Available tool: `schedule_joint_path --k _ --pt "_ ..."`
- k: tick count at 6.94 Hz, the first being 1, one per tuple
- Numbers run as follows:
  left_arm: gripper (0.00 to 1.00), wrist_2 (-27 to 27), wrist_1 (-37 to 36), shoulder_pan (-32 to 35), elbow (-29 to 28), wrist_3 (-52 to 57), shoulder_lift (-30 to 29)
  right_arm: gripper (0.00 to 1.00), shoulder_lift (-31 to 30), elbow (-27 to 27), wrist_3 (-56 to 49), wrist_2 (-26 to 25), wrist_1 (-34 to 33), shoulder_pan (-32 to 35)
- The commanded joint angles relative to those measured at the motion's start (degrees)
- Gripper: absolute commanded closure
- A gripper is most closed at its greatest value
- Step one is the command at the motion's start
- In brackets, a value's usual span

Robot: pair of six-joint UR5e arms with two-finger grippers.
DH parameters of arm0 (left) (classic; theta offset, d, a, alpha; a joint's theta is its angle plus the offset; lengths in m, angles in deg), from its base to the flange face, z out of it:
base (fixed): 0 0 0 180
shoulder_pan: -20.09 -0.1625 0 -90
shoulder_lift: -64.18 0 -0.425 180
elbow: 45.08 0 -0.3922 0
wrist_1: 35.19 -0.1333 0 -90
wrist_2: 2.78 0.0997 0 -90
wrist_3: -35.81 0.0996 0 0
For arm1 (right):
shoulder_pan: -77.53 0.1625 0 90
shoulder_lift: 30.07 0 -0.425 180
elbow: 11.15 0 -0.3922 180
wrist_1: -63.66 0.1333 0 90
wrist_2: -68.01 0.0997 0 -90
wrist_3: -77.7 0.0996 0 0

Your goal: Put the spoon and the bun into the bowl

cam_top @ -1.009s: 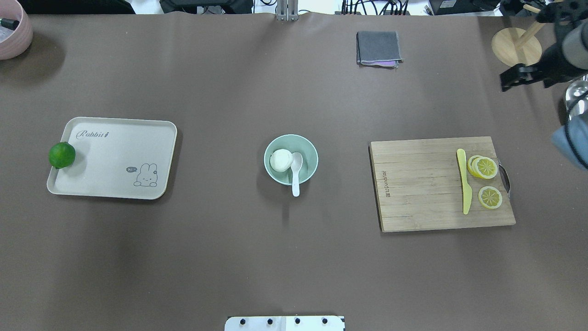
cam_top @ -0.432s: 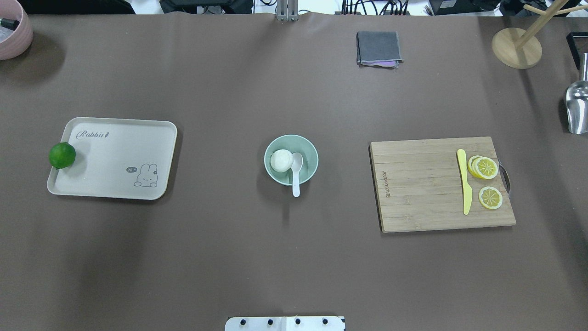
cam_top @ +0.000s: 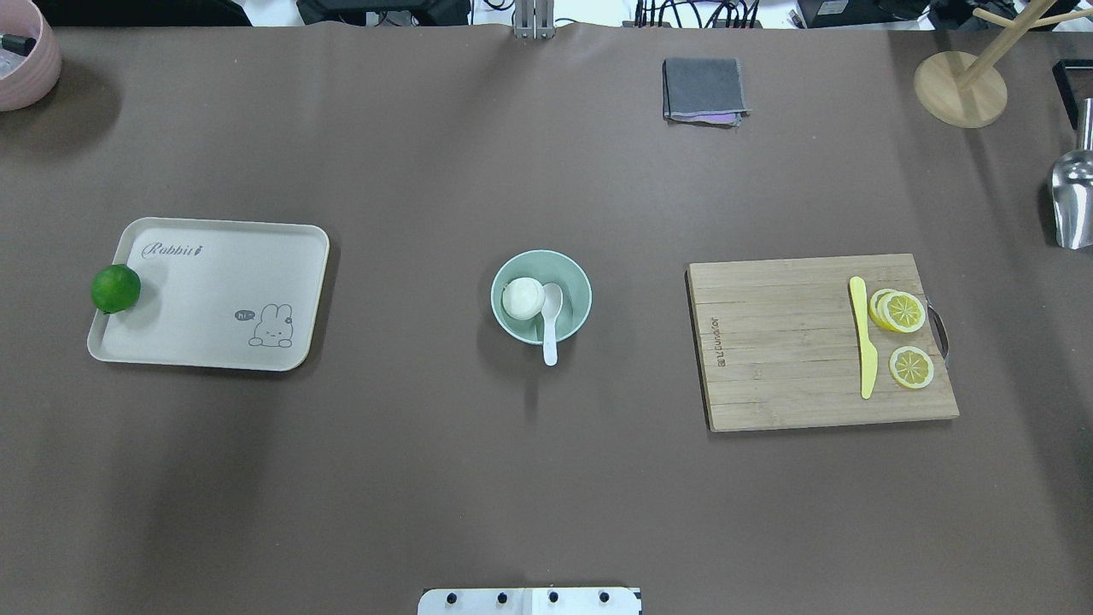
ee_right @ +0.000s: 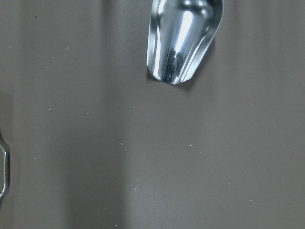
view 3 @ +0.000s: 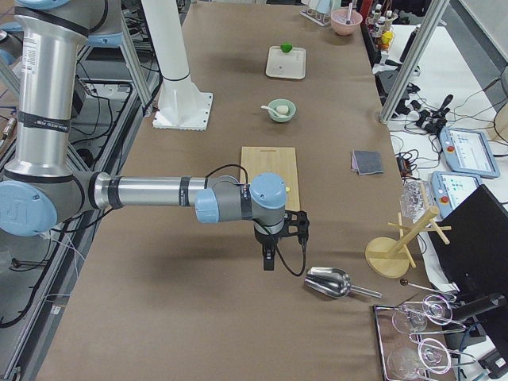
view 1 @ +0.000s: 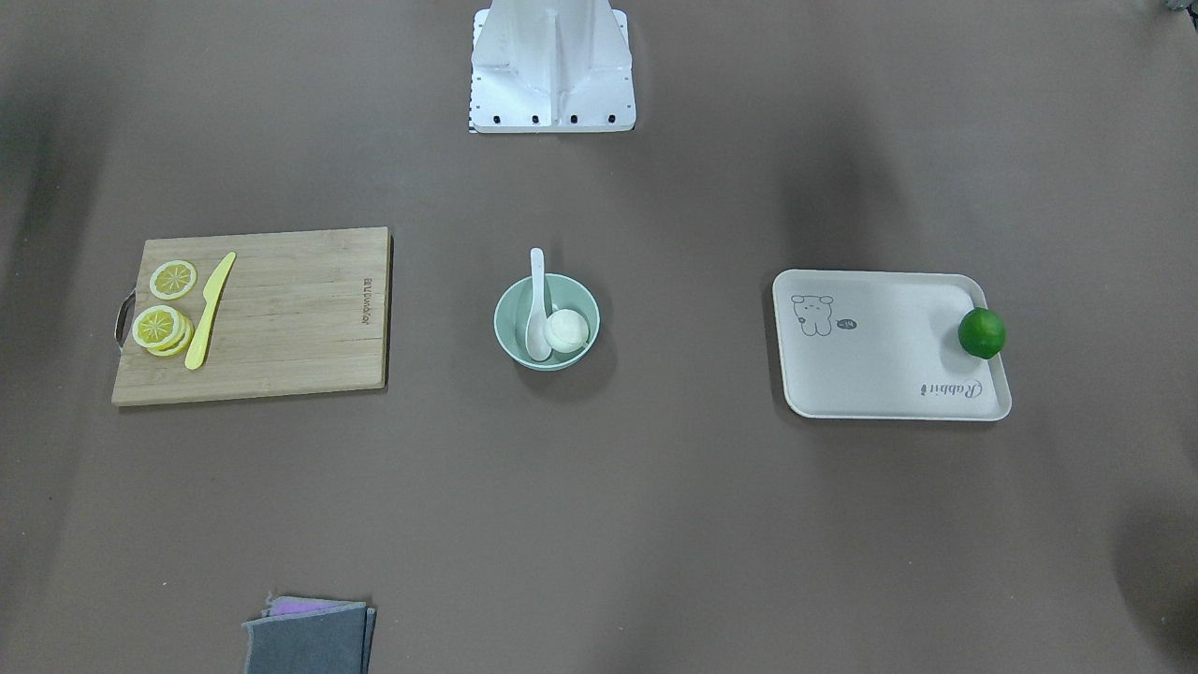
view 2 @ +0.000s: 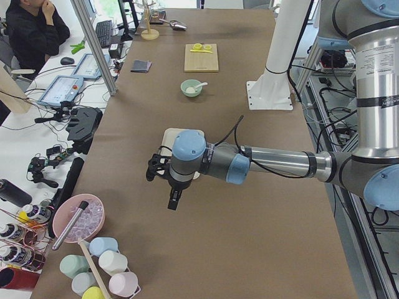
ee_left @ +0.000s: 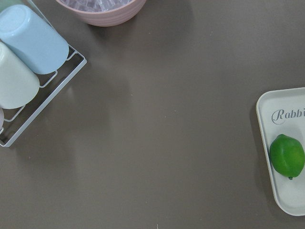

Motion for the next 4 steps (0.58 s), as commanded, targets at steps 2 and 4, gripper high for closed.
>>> schedule_joint_path --k 2,4 --pt "0.02 -0.09 -0.57 -0.09 0.49 -2.05 -0.15 0.00 0.11 -0.12 1.07 3.37 0.20 0.50" --pt "0.02 -0.17 -0.48 -0.09 0.40 -2.94 -0.15 0.00 0.46 -0.29 1.07 3.37 0.21 0.50"
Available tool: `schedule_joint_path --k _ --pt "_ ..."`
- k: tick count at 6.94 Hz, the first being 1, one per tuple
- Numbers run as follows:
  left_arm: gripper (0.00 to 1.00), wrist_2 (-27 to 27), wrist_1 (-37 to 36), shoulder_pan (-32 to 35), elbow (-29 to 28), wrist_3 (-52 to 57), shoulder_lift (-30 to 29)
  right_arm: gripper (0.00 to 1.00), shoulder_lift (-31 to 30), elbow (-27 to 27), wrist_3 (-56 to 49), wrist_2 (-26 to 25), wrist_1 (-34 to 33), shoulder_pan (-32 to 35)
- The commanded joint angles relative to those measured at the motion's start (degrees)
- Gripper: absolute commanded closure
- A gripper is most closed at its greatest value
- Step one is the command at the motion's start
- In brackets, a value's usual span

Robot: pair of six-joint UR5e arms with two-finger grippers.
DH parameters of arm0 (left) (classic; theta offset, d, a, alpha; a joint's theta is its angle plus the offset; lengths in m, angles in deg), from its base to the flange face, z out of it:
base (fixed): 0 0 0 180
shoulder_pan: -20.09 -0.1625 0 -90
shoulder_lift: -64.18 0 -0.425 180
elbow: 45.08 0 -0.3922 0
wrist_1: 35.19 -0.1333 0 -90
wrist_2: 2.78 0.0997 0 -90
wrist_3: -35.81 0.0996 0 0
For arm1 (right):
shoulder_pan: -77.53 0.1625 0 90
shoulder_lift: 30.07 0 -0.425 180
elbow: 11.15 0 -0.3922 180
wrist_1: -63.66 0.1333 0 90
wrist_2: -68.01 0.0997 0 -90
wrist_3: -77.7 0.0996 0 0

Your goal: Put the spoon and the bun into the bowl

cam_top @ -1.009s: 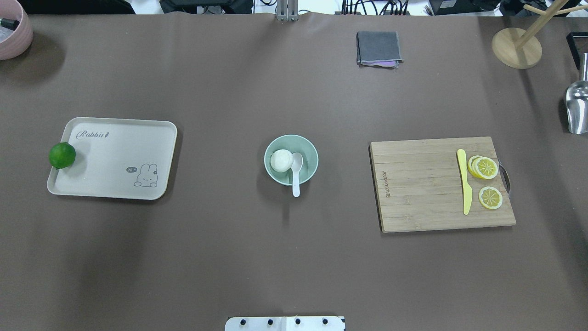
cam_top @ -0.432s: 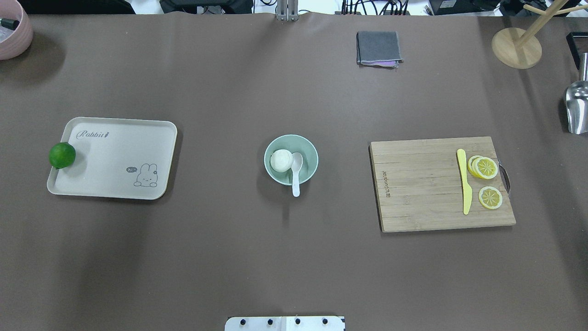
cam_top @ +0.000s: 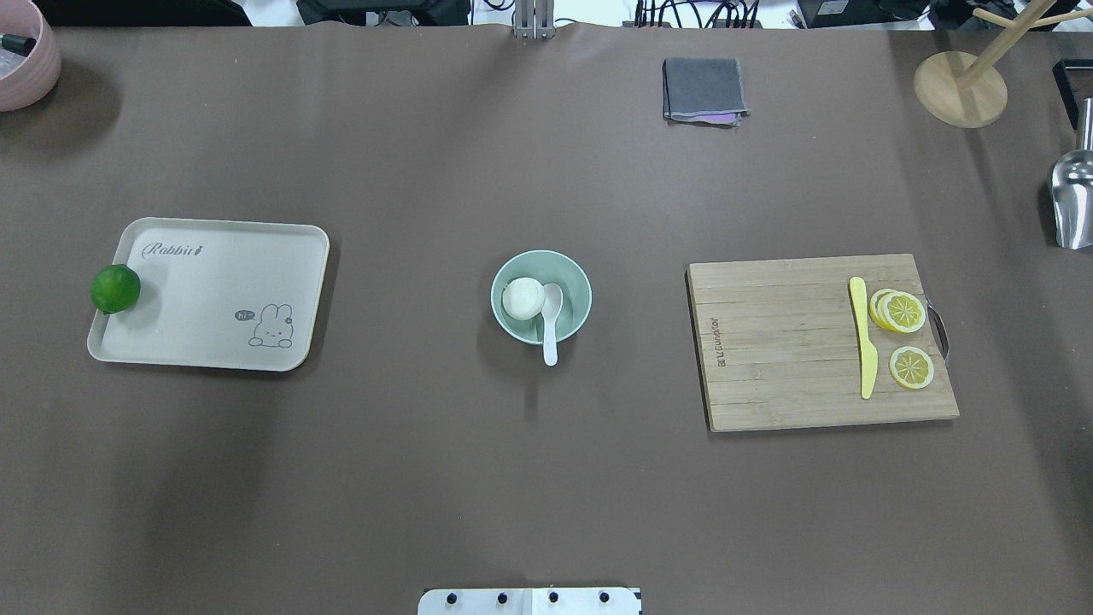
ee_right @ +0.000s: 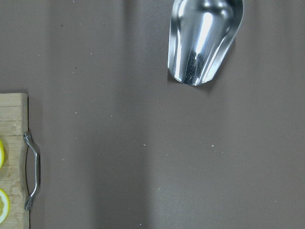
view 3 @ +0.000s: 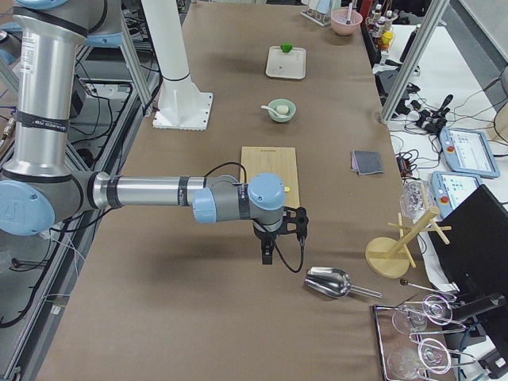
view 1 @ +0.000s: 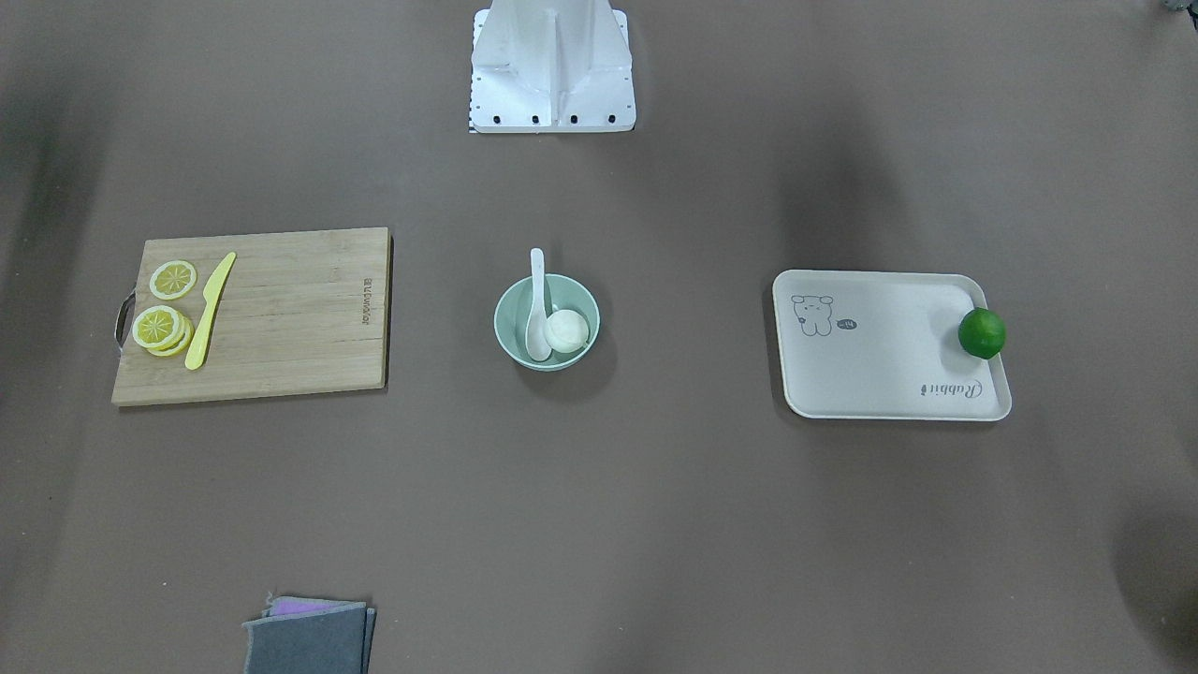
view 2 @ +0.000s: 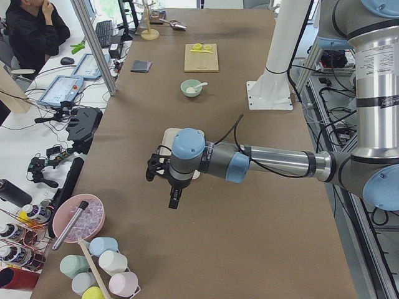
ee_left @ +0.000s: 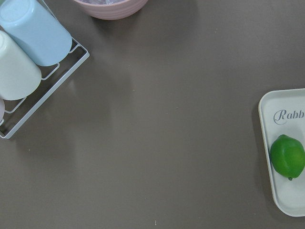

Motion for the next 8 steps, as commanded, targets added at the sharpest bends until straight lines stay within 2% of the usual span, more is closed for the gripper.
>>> schedule_joint_path --k 1,8 --pt "0.02 -0.03 0.37 -0.01 -0.06 -0.38 -0.01 0.00 0.42 -0.15 0.32 -0.01 0.37 0.01" --pt "0.02 0.14 0.55 -0.01 -1.03 0.15 -0.36 0.00 1.21 -0.15 1.03 0.16 0.64 0.01"
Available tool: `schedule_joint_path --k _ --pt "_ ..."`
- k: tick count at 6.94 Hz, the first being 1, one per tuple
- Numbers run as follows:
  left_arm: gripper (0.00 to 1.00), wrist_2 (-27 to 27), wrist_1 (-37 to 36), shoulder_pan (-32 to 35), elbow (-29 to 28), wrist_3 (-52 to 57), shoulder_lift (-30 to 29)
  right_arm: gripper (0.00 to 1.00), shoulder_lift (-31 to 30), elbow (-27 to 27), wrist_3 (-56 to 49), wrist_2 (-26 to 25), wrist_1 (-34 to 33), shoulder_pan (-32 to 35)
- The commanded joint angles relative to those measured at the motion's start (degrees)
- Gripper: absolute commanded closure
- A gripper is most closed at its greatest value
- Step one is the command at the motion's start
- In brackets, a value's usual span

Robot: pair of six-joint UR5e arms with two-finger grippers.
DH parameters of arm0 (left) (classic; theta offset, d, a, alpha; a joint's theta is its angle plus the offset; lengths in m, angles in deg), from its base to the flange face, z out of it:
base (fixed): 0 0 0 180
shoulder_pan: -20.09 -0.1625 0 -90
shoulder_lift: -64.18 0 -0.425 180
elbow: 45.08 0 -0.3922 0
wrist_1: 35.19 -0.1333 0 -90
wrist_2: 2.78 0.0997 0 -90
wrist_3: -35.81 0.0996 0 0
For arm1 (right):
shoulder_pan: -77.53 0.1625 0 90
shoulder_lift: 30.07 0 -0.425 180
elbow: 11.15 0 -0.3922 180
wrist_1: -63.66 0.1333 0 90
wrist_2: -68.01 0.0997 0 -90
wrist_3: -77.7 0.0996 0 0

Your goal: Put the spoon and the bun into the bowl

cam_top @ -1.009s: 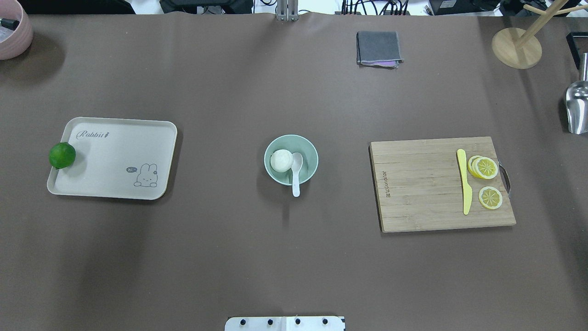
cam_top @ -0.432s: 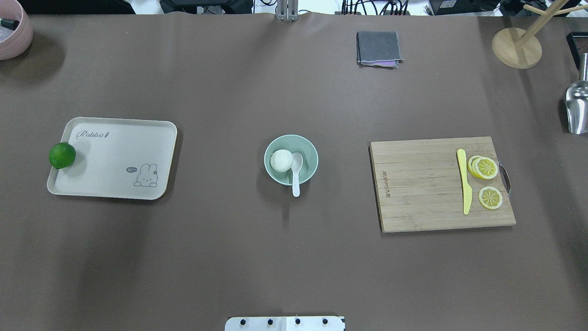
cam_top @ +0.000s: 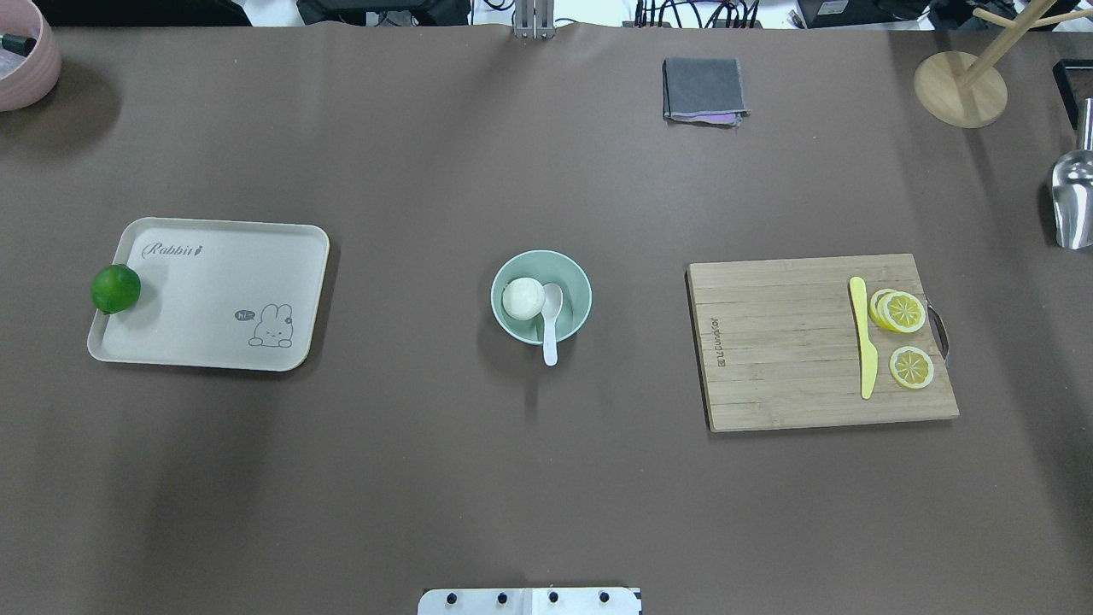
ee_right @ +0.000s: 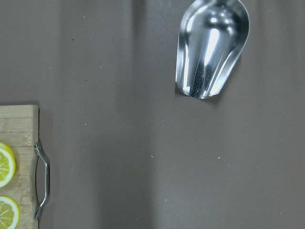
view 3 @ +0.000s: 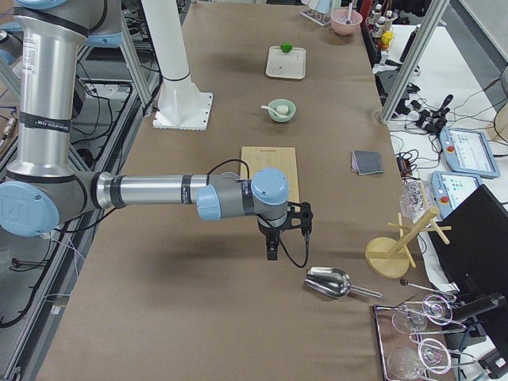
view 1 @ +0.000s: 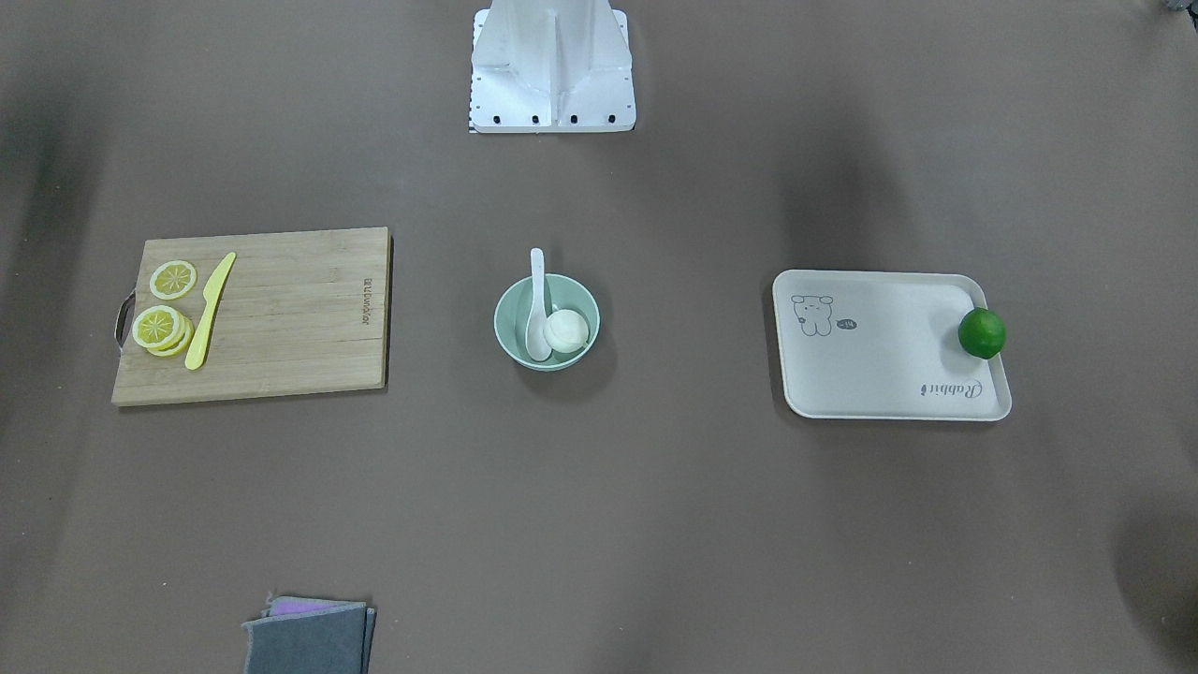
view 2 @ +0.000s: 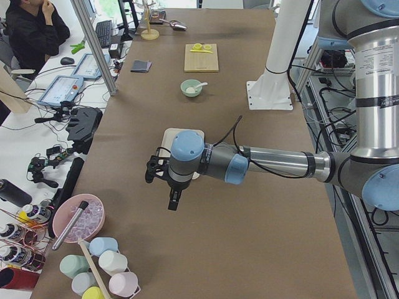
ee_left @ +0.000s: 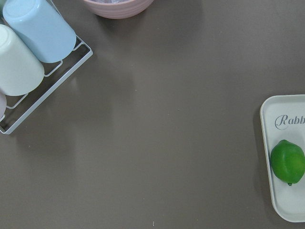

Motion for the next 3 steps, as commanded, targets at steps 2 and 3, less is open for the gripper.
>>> schedule_joint_path --k 2,3 --pt "0.02 -0.24 -0.03 0.00 0.19 0.02 -0.06 0.00 0.05 -0.03 0.09 0.01 0.01 0.00" --pt "0.02 -0.25 -0.03 0.00 0.46 0.02 -0.06 0.00 0.14 -0.03 0.09 0.01 0.01 0.00"
